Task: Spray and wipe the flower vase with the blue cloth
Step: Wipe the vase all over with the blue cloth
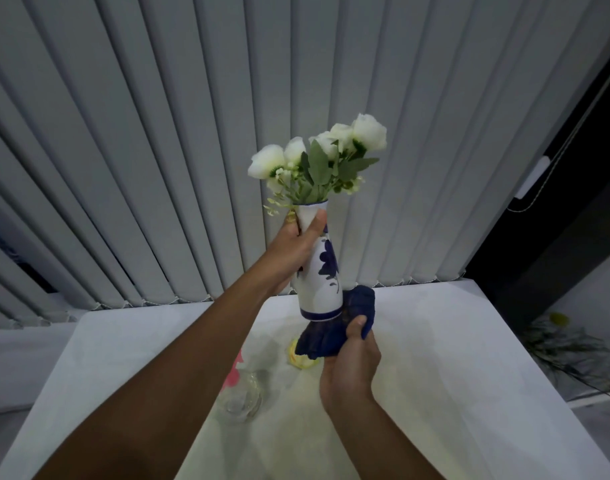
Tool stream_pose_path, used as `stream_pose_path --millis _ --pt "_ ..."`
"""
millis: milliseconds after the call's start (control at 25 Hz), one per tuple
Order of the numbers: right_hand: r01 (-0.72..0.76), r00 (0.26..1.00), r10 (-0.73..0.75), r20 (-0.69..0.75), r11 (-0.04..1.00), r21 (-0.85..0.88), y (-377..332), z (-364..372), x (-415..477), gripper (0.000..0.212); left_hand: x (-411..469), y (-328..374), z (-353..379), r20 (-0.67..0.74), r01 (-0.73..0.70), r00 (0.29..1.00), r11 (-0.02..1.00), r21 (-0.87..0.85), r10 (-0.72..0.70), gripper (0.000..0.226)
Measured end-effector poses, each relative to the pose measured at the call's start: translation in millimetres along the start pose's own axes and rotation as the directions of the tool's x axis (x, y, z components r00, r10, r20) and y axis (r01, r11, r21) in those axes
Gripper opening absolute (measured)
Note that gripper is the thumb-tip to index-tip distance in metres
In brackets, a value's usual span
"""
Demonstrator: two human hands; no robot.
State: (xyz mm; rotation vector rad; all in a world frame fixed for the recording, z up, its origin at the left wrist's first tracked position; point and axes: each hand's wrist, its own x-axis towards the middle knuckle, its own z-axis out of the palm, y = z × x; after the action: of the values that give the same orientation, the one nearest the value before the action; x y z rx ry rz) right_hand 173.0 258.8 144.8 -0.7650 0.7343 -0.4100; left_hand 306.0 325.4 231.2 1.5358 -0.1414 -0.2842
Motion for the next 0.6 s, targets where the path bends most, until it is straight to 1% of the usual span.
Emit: stream_pose_path --millis 40,120,200,240,280,320,400,440,520,600 --pt "0.072 0.997 -0.073 -0.007 0.992 -0.106 3.6 -3.1 -2.7 0.025 0.7 1.1 0.3 -0.073 -0.027 0.997 0.999 0.034 0.029 0.043" --pt "0.193 0.978 -0.208 -0.010 0.925 -0.326 0.3 -9.6 -1.5 0.029 3.5 2.1 -3.9 -0.163 -0.047 0.985 0.997 0.065 0.057 0.036" --pt "0.292 0.942 -0.335 -0.008 0.834 -0.469 -18.5 -10.3 6.7 0.029 3.4 3.2 -10.6 -0.162 -0.029 0.986 0.997 0.076 0.042 0.033" --pt "0.360 0.914 -0.405 0.021 0.786 -0.502 -33.2 -5.9 10.6 0.028 4.0 0.7 -14.5 -0.148 -0.016 0.989 0.997 0.070 0.026 0.035" --pt "0.438 0.881 -0.466 0.084 0.734 -0.520 -48.4 2.2 13.8 0.026 4.1 -1.6 -17.1 -0.129 -0.011 0.991 0.998 0.056 0.018 0.035" --pt "0.518 0.842 -0.510 0.177 0.671 -0.530 -62.0 12.6 17.1 0.024 2.4 -3.1 -18.1 -0.102 -0.010 0.995 0.999 0.047 0.015 0.034" --pt "0.667 0.743 -0.525 0.416 0.528 -0.525 -78.4 37.2 23.5 0.022 0.8 -6.7 -17.5 -0.045 -0.021 0.999 0.999 0.033 0.023 0.032" --pt "0.725 0.688 -0.497 0.529 0.463 -0.510 -79.2 47.4 28.5 0.026 1.4 -8.9 -16.8 -0.015 -0.030 0.999 1.000 0.008 0.030 0.032" --pt "0.806 0.588 -0.398 0.704 0.358 -0.471 -69.2 56.5 36.9 0.044 2.7 -11.0 -14.8 0.019 -0.033 0.999 0.997 -0.063 0.035 0.033" --pt "0.876 0.479 -0.343 0.808 0.243 -0.416 -46.7 46.8 43.1 0.060 4.7 -10.2 -13.1 -0.001 -0.035 0.999 0.992 -0.117 0.035 0.032"
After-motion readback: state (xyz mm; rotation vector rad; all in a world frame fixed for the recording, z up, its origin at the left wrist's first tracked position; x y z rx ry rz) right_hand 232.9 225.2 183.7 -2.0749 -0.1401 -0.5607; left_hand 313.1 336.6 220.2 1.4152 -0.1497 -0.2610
